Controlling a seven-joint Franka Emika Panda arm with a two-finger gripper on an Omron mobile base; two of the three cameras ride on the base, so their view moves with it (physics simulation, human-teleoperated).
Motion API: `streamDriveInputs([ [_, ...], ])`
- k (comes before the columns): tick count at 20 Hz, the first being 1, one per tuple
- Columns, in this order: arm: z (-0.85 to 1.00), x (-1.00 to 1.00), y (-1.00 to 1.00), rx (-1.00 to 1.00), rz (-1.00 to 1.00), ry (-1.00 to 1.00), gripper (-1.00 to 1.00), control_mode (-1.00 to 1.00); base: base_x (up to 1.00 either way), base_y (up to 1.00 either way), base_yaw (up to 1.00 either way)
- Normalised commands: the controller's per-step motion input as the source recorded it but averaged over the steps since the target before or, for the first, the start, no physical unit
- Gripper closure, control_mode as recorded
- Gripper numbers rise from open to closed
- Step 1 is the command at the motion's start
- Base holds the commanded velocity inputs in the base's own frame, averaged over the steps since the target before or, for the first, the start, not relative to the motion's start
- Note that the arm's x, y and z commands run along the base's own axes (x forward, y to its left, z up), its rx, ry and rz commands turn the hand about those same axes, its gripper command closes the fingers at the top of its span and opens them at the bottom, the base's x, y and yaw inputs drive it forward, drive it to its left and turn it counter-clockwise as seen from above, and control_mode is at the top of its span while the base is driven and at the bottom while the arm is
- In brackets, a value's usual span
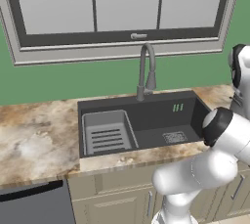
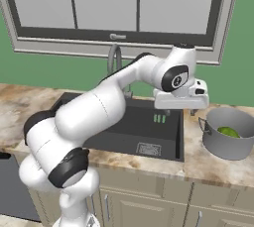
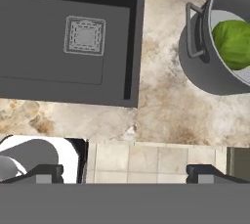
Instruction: Dump the lettuce from the pot into the sink. Then turn on the water and wash the lettuce. Then turn off the water and put the lettuce back in the pot.
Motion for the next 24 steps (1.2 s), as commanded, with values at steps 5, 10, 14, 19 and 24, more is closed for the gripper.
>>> streamDriveInputs([
  [5,-0.10,0.01,-0.14,-0.01,0.01,-0.04,-1.00,-1.00,0.00,0.00,0.00],
  [10,-0.20,0.04,-0.05,0.00,0.00,-0.02,-1.00,-1.00,0.00,0.00,0.00],
  [14,-0.24,0.16,0.00,0.00,0.01,-0.02,-1.00,-1.00,0.00,0.00,0.00],
  [19,-0.20,0.16,-0.03,-0.05,0.00,-0.03,-1.00,-1.00,0.00,0.00,0.00],
  [24,-0.14,0.05,-0.06,-0.11,0.00,-0.11,-1.00,-1.00,0.00,0.00,0.00],
])
